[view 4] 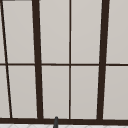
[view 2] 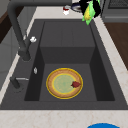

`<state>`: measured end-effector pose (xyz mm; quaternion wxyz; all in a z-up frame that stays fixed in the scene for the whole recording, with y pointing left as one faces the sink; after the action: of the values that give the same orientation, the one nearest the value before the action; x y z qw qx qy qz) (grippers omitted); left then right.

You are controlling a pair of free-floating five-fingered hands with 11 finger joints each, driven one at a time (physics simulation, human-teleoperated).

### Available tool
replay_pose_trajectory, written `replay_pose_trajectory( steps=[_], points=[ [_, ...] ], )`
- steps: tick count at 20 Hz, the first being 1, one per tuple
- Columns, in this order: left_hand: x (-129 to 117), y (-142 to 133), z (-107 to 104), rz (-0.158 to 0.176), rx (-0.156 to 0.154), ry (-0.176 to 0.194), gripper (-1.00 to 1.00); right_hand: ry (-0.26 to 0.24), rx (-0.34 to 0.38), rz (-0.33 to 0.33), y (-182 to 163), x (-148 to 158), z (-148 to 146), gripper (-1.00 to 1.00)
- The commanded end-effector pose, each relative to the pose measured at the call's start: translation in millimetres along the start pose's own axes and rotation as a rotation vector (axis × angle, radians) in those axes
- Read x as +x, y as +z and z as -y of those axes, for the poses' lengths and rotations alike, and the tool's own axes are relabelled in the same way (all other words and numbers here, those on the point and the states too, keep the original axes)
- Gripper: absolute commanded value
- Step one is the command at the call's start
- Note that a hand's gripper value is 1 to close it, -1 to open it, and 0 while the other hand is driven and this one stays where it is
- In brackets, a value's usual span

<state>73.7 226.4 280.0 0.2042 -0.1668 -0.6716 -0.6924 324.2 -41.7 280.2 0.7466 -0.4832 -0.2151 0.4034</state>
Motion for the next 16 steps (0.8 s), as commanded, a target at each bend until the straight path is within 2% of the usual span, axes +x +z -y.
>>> replay_pose_trajectory(
  steps=[1,3,4,10,15,16],
  points=[
    [0,0,0,0.0,0.0,0.0,0.0,0.05,-0.044,0.047,8,16,-12,1.0],
    [0,0,0,0.0,0.0,0.0,0.0,0.05,-0.032,0.065,15,22,-17,1.0],
    [0,0,0,0.0,0.0,0.0,0.0,0.042,-0.021,0.048,18,30,-17,1.0],
    [0,0,0,0.0,0.0,0.0,0.0,0.046,-0.019,0.046,41,57,-28,1.0],
    [0,0,0,0.0,0.0,0.0,0.0,0.052,-0.023,0.059,56,80,-40,1.0],
    [0,0,0,0.0,0.0,0.0,0.0,0.045,-0.049,0.059,54,85,-49,1.0]
  ],
)
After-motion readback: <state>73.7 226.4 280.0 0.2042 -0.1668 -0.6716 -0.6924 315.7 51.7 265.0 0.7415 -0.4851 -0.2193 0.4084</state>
